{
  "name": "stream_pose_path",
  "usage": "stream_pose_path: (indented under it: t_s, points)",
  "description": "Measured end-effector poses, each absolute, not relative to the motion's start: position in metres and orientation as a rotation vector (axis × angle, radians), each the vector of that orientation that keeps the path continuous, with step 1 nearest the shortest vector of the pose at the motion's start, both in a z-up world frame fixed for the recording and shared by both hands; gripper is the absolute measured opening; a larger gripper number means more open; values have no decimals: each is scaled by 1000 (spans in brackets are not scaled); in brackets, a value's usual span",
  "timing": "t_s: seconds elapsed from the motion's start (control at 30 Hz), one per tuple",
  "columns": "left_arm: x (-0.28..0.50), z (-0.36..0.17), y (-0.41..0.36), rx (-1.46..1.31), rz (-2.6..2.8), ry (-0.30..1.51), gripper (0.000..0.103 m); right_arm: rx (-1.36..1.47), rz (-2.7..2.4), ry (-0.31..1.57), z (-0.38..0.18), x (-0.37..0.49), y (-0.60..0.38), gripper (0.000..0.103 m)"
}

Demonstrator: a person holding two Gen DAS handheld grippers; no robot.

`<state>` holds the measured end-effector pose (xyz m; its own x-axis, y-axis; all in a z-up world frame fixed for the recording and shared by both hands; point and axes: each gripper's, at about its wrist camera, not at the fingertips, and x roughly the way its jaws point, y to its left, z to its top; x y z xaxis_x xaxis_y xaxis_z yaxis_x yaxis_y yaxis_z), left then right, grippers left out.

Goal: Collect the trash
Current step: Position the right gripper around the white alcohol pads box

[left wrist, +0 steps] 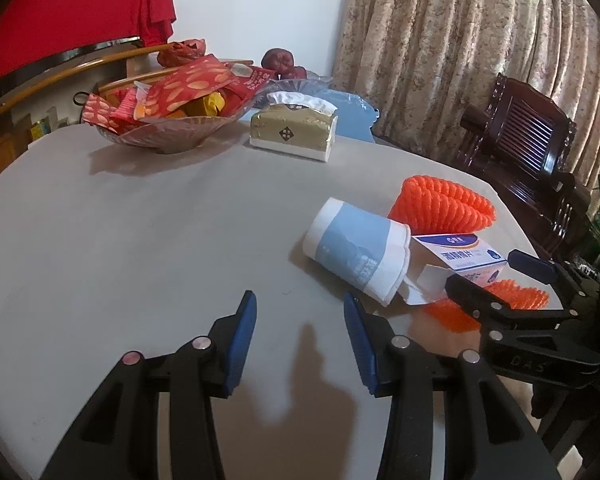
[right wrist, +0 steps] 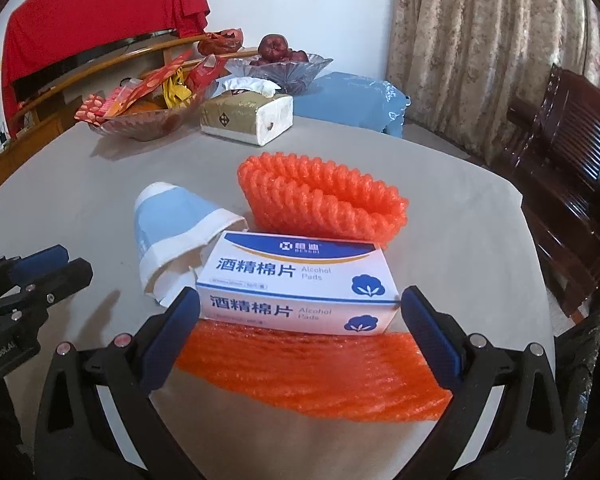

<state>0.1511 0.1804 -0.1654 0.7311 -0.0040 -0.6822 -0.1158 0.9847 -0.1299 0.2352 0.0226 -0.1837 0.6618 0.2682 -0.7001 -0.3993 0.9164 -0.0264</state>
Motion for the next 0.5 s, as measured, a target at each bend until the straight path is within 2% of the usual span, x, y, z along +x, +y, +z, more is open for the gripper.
stream_pose_path:
  t_s: [0.1, 0.17, 0.23, 0.27, 0.37, 0.5]
  points:
    - [152, -166, 179, -165, 61, 752, 45, -167, 408, 768, -184, 238, 20, 97]
    - [152, -166, 179, -168, 61, 754, 45, -162, 421, 770, -183, 238, 19, 93]
    - [153, -167, 180, -169, 63, 755, 45, -151, 443, 786, -184, 239, 16, 70]
    - [153, -167, 179, -169, 63, 755, 45, -141, 451, 799, -185, 240, 14, 67]
    - [154, -167, 177, -173, 58, 759, 45, -102, 466, 824, -186, 238, 6, 67]
    - [155, -167, 172, -169, 44, 756, 45, -94, 465, 813, -183, 235, -4, 74]
